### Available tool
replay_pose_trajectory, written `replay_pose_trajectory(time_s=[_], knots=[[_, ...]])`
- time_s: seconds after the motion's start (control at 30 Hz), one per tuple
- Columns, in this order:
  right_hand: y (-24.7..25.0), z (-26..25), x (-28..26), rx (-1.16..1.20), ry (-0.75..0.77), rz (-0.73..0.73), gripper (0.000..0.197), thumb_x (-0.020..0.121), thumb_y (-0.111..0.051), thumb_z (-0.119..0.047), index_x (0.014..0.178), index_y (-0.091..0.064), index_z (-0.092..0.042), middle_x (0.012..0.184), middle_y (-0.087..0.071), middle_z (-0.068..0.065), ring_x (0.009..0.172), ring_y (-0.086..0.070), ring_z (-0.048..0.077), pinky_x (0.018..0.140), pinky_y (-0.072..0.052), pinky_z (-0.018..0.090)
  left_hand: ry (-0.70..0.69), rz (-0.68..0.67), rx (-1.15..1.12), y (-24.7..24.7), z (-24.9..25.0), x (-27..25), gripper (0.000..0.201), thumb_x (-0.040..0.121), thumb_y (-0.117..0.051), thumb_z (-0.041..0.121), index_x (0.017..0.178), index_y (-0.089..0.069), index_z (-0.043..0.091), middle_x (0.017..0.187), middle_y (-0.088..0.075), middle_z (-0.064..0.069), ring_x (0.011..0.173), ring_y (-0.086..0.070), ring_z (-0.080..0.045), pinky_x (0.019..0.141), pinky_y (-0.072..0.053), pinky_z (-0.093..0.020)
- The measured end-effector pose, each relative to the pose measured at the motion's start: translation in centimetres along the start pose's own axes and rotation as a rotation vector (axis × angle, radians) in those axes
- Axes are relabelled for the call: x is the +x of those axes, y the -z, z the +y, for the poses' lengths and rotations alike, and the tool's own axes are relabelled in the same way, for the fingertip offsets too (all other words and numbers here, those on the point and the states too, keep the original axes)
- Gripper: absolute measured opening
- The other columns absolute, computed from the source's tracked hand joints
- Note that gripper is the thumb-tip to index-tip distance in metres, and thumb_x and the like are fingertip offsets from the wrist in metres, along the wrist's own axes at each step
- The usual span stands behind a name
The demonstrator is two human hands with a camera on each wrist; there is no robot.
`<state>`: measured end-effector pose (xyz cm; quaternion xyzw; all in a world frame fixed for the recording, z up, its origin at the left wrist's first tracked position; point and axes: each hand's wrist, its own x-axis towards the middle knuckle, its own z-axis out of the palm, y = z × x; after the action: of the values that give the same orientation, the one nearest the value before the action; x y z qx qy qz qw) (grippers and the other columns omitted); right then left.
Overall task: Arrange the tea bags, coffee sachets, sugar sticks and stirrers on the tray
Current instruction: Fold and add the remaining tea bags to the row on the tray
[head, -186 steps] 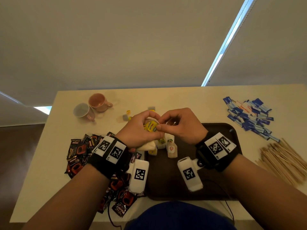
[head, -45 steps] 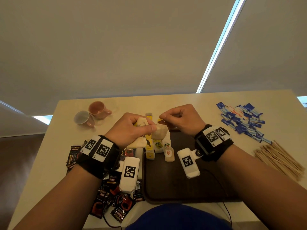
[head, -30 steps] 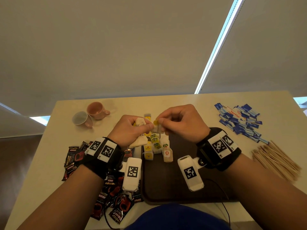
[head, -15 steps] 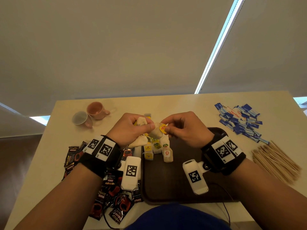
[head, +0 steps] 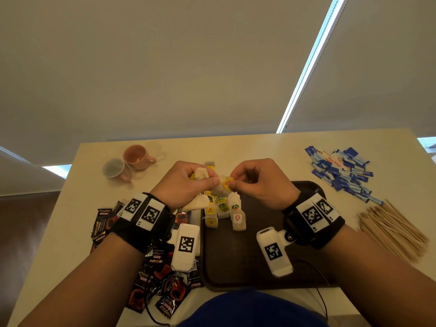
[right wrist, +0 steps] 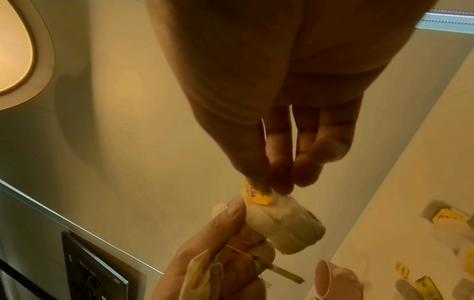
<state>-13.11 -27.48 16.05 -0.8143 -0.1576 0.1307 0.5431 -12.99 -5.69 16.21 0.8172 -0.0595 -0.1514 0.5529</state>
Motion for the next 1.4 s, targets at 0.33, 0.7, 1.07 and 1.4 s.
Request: replay_pose_trajectory(time_s=[0.33, 0.7, 1.07, 1.4], knots=[[-0.8, 0.5, 0.1, 0.056, 0.045, 0.093, 0.009, 0.085, -0.074, -0.008, 0.091, -0.069, -0.003, 0.076, -0.071, 0.005, 0.062, -0.066, 0.011, 0.061, -0.056, 0.022, -0.052, 0.046, 0.021, -0.3, -0.1, -0.4, 0.005, 0.088, -0.074, 0.014, 0.083, -0.077, 0.015, 0.070, -0.069, 0.007, 0.065, -0.058, -0.002, 0.062, -0.044, -0.016], [-1.0, 0.9, 0.5, -0.011, 0.037, 0.040, 0.011, 0.086, -0.074, -0.015, 0.096, -0.074, -0.011, 0.080, -0.074, 0.003, 0.072, -0.069, 0.020, 0.069, -0.060, 0.037, -0.040, 0.072, -0.007, -1.1, -0.7, -0.5, 0.010, 0.080, -0.083, 0.013, 0.082, -0.076, 0.006, 0.076, -0.071, -0.012, 0.065, -0.060, -0.009, 0.061, -0.047, -0.025], [-6.6, 7.8, 1.0, -0.225, -0.264, -0.082, 0.007, 0.088, -0.072, -0.022, 0.094, -0.072, -0.017, 0.085, -0.072, 0.001, 0.080, -0.069, 0.017, 0.078, -0.058, 0.034, 0.097, 0.161, 0.065, -0.7, -3.8, -0.5, 0.013, 0.074, -0.087, 0.019, 0.074, -0.075, 0.022, 0.074, -0.071, 0.008, 0.063, -0.060, -0.001, 0.059, -0.049, -0.019], [-13.5, 15.2, 0.6, -0.412, -0.560, -0.118, 0.015, 0.090, -0.069, -0.024, 0.102, -0.074, -0.017, 0.099, -0.069, 0.000, 0.095, -0.061, 0.015, 0.077, -0.043, 0.022, 0.134, 0.161, 0.054, -0.4, -5.0, 0.0, 0.011, 0.077, -0.086, 0.019, 0.075, -0.075, 0.021, 0.070, -0.068, 0.014, 0.061, -0.059, 0.008, 0.057, -0.045, -0.011]])
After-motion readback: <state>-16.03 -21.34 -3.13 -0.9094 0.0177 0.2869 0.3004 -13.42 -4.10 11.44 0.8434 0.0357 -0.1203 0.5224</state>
